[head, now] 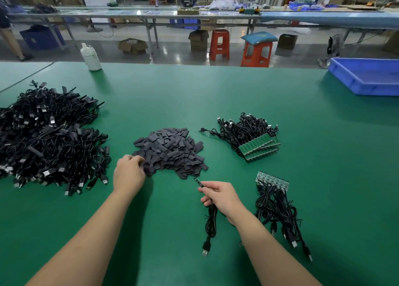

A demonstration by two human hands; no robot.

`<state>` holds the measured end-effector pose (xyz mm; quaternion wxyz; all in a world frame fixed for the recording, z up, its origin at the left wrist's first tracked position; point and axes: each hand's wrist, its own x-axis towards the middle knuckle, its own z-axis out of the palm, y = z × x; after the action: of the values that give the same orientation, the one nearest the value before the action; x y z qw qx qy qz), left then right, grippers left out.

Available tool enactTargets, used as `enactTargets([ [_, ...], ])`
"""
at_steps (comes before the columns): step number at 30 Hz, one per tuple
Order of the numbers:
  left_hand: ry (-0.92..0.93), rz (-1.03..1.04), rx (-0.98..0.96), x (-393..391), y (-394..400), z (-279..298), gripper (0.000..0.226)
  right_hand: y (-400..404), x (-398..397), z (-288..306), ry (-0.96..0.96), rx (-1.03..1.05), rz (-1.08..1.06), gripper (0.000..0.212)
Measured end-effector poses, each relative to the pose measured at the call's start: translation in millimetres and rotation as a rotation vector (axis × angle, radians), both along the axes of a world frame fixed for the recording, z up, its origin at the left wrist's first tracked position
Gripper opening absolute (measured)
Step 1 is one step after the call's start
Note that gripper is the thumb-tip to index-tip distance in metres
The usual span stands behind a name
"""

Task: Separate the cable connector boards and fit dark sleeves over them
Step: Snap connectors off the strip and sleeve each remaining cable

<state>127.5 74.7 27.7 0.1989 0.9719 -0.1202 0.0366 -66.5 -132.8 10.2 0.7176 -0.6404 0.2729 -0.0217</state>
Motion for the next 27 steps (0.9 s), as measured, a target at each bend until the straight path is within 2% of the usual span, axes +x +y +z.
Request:
enactTargets([
  [3,0.064,0.013,0.166,11.2,15.1,-10.5,0.033,-1.2,0.9,-0.5,0.021,-0.049,0.035,0.016],
  [8,0.056,0.01,0.148,16.7,18.1,-11.9,0.027,-3.7,0.7,0.0,0.035,-0.048,0.088,0.012],
  [11,0.04,-0.002,0.165,15.8,18.3,-10.0,0.019,-5.7,0.6,0.4,0.025,-0.002,0.093,0.019],
  [17,-0.051,-0.036,-0.053,-2.9,12.1,-0.8,0.015,-7.0,-0.3,0.9,0.045,-0.009,0.092,0.026],
  [20,0.02,-0.235,-0.178,-25.7,-3.6,4.7,0.015,-5.5,1.2,0.8,0.058,-0.035,0.105,0.023],
  [22,0.083,-0.445,-0.131,-43.1,-14.4,1.7,0.022,-5.5,1.1,-0.1,0.075,-0.072,0.12,0.021],
  [24,0.146,-0.59,0.022,-54.5,-22.7,-7.0,0.023,-6.4,0.0,-1.5,0.085,-0.103,0.138,0.02],
  [27,0.158,-0.643,0.229,-58.1,-24.8,-14.9,0.02,-7.5,-0.9,-3.4,0.091,-0.109,0.161,0.022],
])
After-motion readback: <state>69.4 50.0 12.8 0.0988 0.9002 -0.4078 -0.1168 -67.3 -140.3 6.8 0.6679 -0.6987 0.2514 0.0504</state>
